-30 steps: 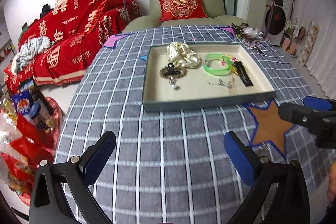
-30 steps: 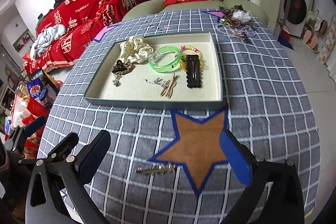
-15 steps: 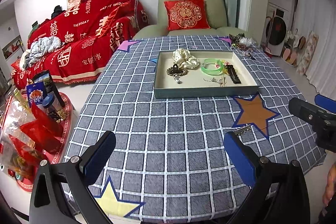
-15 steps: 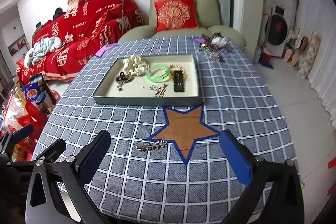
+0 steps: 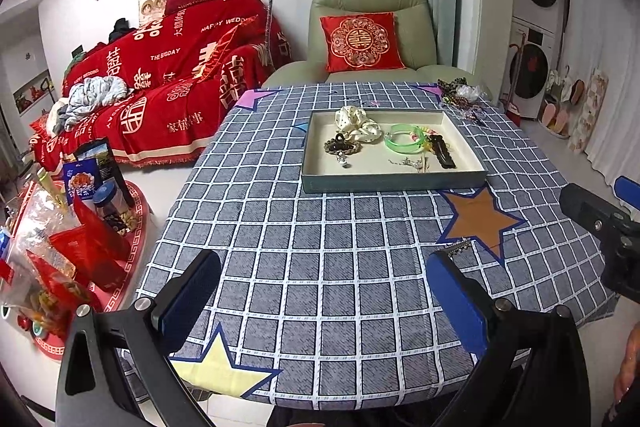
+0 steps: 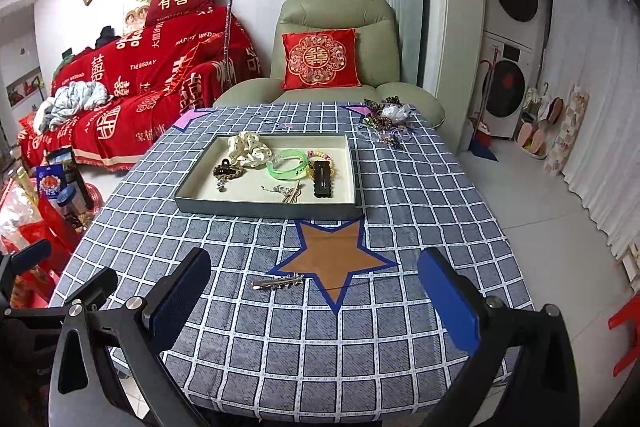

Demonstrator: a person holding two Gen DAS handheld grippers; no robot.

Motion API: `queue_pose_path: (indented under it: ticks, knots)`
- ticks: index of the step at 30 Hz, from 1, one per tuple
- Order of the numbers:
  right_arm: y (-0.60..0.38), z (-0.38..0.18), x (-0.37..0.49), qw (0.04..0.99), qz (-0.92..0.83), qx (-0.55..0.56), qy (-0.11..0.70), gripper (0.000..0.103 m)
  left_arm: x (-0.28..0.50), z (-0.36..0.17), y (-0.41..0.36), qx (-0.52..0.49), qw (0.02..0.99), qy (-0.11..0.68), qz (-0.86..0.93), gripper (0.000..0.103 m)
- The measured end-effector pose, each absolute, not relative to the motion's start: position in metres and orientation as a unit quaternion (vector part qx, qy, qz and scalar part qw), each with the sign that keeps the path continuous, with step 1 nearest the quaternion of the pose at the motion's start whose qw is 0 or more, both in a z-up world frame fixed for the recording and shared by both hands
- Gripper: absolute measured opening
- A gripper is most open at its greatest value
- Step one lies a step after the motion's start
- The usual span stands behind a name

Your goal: Organize jewelry

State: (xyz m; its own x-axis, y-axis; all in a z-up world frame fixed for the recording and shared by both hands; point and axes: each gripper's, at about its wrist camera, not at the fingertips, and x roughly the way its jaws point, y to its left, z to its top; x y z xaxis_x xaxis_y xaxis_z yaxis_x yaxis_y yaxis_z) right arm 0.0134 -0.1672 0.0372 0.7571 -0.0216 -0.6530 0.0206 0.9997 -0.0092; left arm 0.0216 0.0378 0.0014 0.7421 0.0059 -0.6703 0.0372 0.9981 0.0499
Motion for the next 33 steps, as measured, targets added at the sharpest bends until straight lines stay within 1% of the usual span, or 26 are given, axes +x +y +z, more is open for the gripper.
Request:
queue_pose_path:
  ticks: [33]
  knots:
    - [-0.1649,0.0363,0.0163,0.937,-0.01,0.001,0.35,0.103,0.0204,0.0034,0.0309,0.039,0.934,0.354,-0.005,0.103]
